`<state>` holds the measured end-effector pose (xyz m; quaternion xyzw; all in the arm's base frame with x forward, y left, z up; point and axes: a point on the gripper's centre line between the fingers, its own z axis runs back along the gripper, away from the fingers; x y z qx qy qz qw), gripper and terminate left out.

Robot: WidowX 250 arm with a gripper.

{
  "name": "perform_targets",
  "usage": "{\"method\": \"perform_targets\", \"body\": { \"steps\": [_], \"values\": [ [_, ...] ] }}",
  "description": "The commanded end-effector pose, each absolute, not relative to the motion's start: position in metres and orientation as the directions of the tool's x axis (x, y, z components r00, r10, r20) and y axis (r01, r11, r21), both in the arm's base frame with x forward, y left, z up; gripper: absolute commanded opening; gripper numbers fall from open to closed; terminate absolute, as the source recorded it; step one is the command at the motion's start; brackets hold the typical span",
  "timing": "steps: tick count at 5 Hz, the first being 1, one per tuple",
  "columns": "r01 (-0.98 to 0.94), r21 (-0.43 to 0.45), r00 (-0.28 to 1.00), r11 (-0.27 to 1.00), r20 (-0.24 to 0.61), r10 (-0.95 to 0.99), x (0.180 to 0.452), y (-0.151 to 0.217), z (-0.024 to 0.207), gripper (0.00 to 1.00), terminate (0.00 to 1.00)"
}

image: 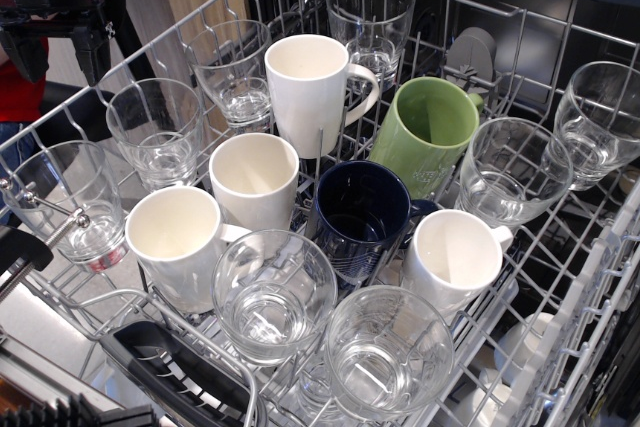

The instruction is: Pick up any cup

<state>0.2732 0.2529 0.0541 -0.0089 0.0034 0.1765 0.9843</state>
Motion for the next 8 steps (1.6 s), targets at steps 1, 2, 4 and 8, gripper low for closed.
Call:
{"method": "perform_targets", "body": {
  "steps": [1, 2, 4, 8],
  "values": [
    [-0.347, -0.016, 0.938, 0.938, -0.01, 0.347, 0.273, 0.253, 0.054, 1.0, 0.0],
    [-0.343, 0.02, 0.939, 0.939, 0.009, 0.343, 0.256, 0.251, 0.033, 1.0, 0.0],
    [-0.359, 0.049, 0.932, 0.932, 0.061, 0.356, 0.259, 0.252, 0.013, 1.0, 0.0],
    [-0.408, 0.096, 0.906, 0.908, 0.165, 0.389, 0.292, 0.251, -0.032, 1.0, 0.0]
  ]
}}
